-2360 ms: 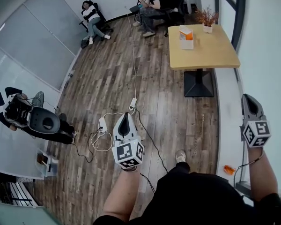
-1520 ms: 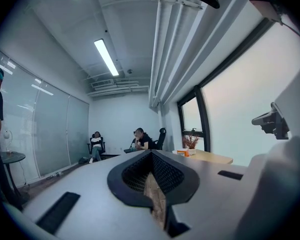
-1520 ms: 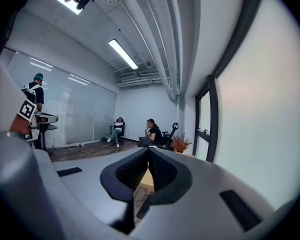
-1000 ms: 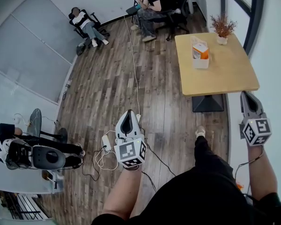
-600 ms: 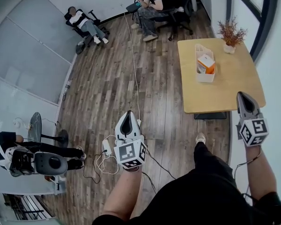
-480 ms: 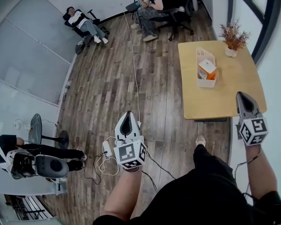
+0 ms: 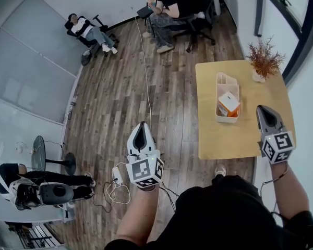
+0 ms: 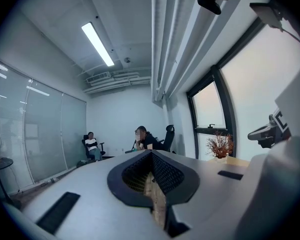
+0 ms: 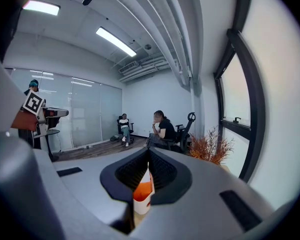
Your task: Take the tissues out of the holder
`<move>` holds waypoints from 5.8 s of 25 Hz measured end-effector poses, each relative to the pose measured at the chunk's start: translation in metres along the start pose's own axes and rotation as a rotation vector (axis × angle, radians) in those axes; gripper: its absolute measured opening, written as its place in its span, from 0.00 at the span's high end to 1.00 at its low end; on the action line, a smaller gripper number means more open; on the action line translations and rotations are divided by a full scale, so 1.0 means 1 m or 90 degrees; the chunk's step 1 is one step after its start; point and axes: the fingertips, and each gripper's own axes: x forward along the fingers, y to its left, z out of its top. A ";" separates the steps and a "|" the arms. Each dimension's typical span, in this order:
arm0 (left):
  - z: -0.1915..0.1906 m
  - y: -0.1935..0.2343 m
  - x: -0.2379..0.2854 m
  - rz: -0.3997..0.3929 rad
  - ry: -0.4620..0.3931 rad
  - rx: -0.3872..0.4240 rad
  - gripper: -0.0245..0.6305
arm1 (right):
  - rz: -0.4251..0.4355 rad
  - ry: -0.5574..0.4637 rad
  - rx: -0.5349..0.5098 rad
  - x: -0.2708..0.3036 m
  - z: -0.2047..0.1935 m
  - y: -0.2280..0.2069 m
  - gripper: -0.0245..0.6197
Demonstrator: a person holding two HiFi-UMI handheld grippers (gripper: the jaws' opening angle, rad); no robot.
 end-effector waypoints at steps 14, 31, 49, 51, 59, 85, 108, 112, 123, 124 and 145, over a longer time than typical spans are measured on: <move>0.003 -0.030 0.088 -0.064 0.012 0.023 0.96 | 0.015 0.033 0.011 0.065 -0.007 -0.005 0.95; -0.044 -0.075 0.171 -0.195 0.038 0.035 0.96 | 0.037 0.073 -0.018 0.110 -0.045 0.015 0.79; -0.092 -0.098 0.202 -0.236 0.085 0.049 0.96 | 0.084 0.126 -0.014 0.145 -0.114 0.023 0.35; -0.098 -0.102 0.204 -0.241 0.088 0.048 0.96 | 0.088 0.130 -0.005 0.148 -0.121 0.020 0.34; -0.122 -0.112 0.211 -0.249 0.109 0.044 0.96 | 0.129 0.152 0.017 0.160 -0.138 0.027 0.32; -0.103 -0.076 0.198 -0.181 0.095 0.037 0.96 | 0.104 0.217 -0.031 0.169 -0.152 0.026 0.52; -0.032 -0.045 0.162 -0.170 0.025 0.039 0.96 | 0.092 0.164 -0.062 0.138 -0.063 0.034 0.52; -0.020 -0.044 0.155 -0.169 0.010 0.032 0.96 | 0.089 0.147 -0.067 0.134 -0.046 0.038 0.52; 0.022 -0.045 0.154 -0.175 -0.029 0.031 0.96 | 0.110 0.119 -0.092 0.121 -0.002 0.038 0.52; 0.026 -0.046 0.155 -0.176 -0.034 0.031 0.96 | 0.113 0.117 -0.095 0.121 0.003 0.036 0.52; 0.087 -0.034 0.149 -0.169 -0.111 0.032 0.96 | 0.114 0.018 -0.100 0.109 0.078 0.045 0.52</move>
